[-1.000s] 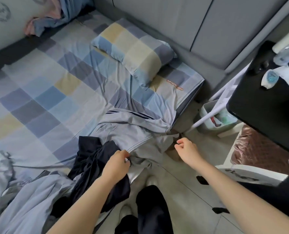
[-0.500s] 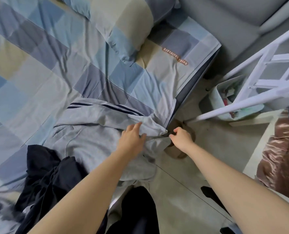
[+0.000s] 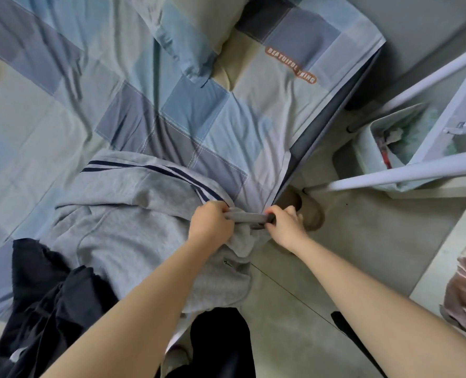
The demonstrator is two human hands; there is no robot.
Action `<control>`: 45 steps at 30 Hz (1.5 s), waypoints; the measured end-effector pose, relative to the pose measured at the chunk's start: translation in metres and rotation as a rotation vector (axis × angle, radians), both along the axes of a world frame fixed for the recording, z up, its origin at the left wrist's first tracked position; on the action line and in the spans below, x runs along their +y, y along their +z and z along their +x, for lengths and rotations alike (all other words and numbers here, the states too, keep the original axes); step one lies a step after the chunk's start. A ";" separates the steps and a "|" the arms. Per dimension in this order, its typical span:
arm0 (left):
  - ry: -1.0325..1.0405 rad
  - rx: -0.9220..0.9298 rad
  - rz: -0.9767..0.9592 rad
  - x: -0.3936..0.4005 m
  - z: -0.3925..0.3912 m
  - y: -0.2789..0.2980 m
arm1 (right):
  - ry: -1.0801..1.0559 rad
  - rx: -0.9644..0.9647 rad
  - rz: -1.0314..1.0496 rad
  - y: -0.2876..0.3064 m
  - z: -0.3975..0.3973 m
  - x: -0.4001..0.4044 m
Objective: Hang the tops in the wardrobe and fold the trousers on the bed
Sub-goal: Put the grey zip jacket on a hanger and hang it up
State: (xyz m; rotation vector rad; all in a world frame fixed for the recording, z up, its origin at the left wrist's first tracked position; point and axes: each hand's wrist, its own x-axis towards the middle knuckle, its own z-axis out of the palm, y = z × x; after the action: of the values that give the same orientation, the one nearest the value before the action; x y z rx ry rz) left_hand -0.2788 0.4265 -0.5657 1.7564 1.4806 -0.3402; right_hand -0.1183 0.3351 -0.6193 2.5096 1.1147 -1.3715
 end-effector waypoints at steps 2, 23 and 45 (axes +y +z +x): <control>0.089 -0.072 -0.032 -0.007 -0.019 0.011 | 0.045 -0.018 -0.020 0.003 -0.004 0.000; 0.640 -0.453 0.092 -0.008 -0.126 0.262 | -0.960 0.762 0.214 0.254 -0.080 -0.007; 0.498 -1.321 0.158 0.003 -0.218 0.687 | -0.669 0.388 1.418 0.760 -0.198 -0.021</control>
State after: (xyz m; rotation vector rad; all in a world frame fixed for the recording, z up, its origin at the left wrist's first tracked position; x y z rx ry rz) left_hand -0.4973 0.4291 0.1216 1.1481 0.8455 1.0332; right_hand -0.3167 0.3137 0.1407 3.9893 1.9068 -1.4880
